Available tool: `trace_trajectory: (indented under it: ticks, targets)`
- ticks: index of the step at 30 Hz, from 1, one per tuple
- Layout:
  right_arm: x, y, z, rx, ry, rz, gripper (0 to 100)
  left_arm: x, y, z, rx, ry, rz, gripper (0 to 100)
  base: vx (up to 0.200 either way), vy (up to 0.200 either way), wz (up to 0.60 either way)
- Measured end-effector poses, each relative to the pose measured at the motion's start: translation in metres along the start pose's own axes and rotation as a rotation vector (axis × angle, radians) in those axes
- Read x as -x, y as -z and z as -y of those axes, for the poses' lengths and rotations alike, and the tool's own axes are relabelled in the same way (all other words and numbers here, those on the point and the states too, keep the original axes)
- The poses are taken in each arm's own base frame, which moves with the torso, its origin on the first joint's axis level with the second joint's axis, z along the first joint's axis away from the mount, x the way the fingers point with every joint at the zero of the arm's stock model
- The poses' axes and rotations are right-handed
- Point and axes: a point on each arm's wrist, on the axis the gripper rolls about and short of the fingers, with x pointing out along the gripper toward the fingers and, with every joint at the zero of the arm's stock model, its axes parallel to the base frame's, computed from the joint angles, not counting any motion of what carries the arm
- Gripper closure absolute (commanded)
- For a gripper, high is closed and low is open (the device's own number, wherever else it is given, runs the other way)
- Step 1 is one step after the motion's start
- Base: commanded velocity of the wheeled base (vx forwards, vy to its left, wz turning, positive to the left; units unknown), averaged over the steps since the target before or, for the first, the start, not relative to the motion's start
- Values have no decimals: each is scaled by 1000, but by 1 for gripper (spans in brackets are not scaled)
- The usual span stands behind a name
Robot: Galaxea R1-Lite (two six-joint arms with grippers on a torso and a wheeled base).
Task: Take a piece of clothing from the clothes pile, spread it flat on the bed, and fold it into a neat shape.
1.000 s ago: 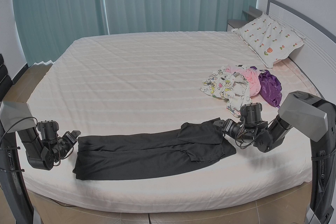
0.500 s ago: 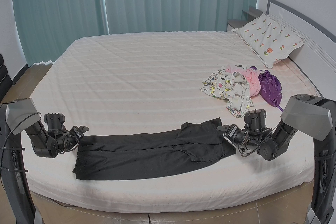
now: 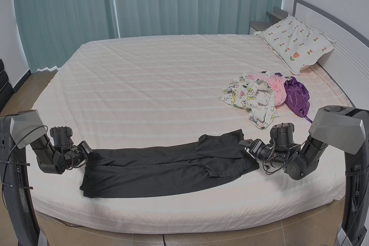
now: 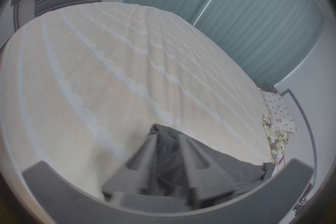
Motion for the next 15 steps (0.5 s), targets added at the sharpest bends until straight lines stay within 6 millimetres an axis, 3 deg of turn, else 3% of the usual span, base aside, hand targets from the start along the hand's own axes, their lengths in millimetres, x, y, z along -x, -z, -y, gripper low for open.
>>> trace_trajectory:
  ticks: [15]
  targets:
    - [4, 3, 4, -7, -4, 6, 0, -2, -17, -7, 19, -55, 87, 100, 0, 0, 0]
